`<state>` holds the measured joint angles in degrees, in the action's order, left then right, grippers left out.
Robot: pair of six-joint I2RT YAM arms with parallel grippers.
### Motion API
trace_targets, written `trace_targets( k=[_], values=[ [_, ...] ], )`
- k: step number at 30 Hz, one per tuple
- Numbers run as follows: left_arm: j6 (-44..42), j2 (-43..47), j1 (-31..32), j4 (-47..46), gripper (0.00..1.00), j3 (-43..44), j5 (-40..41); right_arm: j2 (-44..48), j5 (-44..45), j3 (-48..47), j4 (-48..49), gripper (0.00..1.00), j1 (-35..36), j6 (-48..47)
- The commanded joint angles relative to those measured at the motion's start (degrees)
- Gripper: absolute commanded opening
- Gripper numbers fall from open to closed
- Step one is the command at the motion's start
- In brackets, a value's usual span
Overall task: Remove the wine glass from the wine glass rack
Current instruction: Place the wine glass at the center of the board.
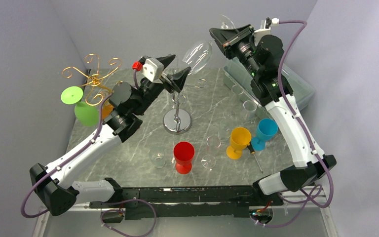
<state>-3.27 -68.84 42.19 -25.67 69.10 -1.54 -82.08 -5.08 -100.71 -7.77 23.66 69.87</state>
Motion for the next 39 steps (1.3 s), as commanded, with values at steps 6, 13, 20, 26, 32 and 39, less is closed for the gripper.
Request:
trace_targets(
  k=[6, 13, 20, 26, 32, 39],
  values=[
    [-0.25, 0.06, 0.15, -6.03, 0.53, 0.25, 0.91, 3.45, -2.11, 2.56, 8.94, 0.0, -0.28, 4.72],
    [1.23, -1.51, 0.69, -9.4, 0.49, -0.25, 1.37, 6.08, 1.17, 7.11, 11.22, 0.0, -0.19, 7.42],
    [1.03, -3.93, 2.38, -12.67, 0.44, 0.33, 4.62, 7.21, 2.96, 9.41, 13.14, 0.0, 0.61, 8.15],
    [0.97, -5.07, 3.45, -14.89, 0.34, 0.57, 6.45, 7.8, 3.68, 10.98, 14.47, 0.0, 1.12, 9.1],
    [1.82, -4.61, 3.77, -15.4, 0.06, 0.54, 7.21, 8.16, 3.93, 11.99, 15.15, 0.0, 1.3, 9.32],
    [2.9, -4.1, 4.11, -15.01, 0.0, 1.49, 7.52, 7.27, 2.96, 11.85, 15.24, 0.0, 1.91, 9.44]
  ],
)
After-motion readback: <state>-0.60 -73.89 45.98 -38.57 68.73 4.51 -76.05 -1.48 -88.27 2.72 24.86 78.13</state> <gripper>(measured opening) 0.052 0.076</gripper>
